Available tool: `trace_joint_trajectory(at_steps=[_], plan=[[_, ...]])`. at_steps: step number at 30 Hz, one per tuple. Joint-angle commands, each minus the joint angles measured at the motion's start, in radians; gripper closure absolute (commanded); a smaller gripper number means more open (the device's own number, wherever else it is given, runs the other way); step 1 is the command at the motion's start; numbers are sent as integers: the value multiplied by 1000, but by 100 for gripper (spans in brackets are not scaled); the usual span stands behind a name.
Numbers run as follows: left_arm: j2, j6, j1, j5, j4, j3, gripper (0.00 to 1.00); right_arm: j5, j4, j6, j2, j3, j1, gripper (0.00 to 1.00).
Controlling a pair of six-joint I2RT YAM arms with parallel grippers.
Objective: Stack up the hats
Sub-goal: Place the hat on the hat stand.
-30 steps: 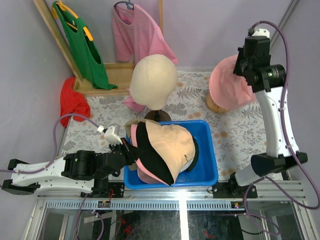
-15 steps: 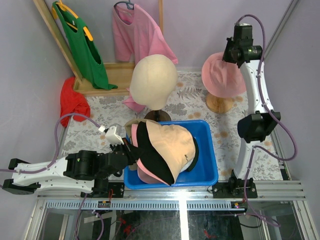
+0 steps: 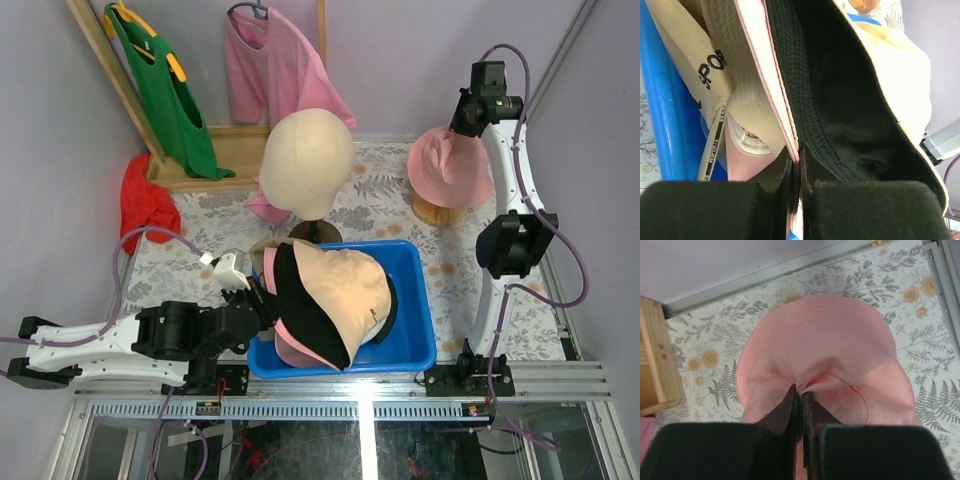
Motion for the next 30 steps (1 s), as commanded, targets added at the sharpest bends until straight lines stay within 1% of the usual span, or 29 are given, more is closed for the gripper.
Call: trace_joint_trajectory(at_steps=[1, 3, 5, 7, 10, 11, 12, 16, 22, 26, 30], plan=[[17, -10, 10, -47, -1, -12, 100, -26, 62, 17, -100, -89, -27, 98], [28, -10, 8, -40, 9, -13, 100, -50, 62, 18, -113, -112, -35, 95], [37, -6, 9, -32, 26, -15, 100, -82, 44, 13, -105, -110, -39, 88], [49, -3, 9, -24, 38, -15, 100, -89, 28, 9, -103, -111, -40, 70], [63, 1, 9, -13, 56, -15, 100, -93, 61, 8, -158, -166, -42, 46], [68, 2, 10, -9, 61, -15, 100, -91, 74, 9, -177, -180, -45, 40], [73, 2, 8, -6, 65, -16, 100, -92, 79, 11, -189, -181, -49, 36], [77, 1, 8, 1, 80, -21, 100, -89, 61, 17, -216, -159, -60, 33], [76, 3, 9, 4, 91, -22, 100, -82, 76, 21, -290, -216, -62, 32], [70, 9, 9, 6, 96, -22, 100, -118, 96, 27, -354, -281, -62, 32], [64, 34, 9, 8, 112, -23, 100, -195, 139, 29, -461, -392, -52, 32]])
